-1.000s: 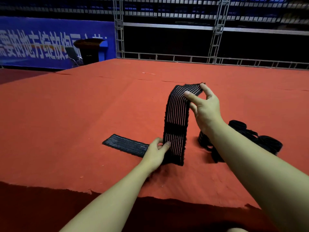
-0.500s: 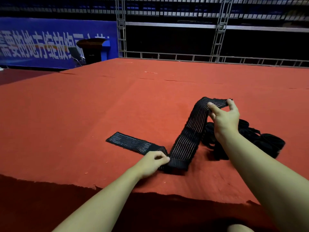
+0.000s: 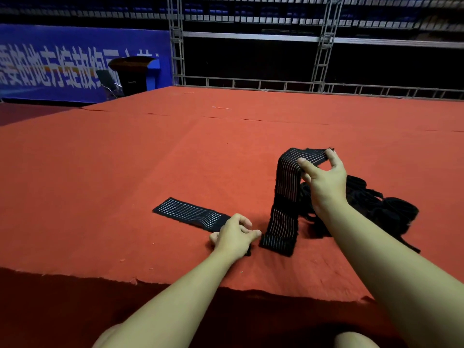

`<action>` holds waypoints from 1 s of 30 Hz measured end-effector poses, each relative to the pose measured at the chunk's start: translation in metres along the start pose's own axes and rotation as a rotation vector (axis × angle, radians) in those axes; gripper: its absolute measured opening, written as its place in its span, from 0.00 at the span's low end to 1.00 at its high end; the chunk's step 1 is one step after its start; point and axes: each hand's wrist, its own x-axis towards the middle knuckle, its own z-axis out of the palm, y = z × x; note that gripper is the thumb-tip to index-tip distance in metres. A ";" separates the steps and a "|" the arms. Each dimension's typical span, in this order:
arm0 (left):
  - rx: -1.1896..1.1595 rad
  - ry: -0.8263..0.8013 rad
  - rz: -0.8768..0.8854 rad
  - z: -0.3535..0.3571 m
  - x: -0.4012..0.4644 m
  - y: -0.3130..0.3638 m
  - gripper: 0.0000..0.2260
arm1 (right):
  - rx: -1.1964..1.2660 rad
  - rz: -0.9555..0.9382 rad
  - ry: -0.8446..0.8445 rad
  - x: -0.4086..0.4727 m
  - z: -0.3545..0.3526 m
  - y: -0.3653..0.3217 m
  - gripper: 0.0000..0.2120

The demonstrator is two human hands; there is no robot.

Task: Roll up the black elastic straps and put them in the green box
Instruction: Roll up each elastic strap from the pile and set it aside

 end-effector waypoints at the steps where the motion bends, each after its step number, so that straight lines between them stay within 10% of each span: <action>1: 0.068 0.003 0.010 0.002 -0.002 0.003 0.11 | 0.010 0.002 -0.006 -0.001 0.000 0.001 0.40; 8: 0.497 -0.096 0.482 0.022 -0.003 0.014 0.16 | -0.025 -0.024 -0.029 -0.008 0.000 0.004 0.40; 15: 0.554 -0.194 0.526 0.039 0.004 0.014 0.16 | -0.078 -0.020 -0.018 -0.006 -0.014 0.005 0.39; 22: 0.287 -0.032 0.747 -0.009 0.015 -0.001 0.07 | -0.296 -0.030 0.069 -0.005 -0.032 0.008 0.38; 30: -0.105 0.120 0.450 -0.096 0.008 -0.053 0.06 | -0.381 -0.125 0.262 -0.022 -0.031 0.029 0.19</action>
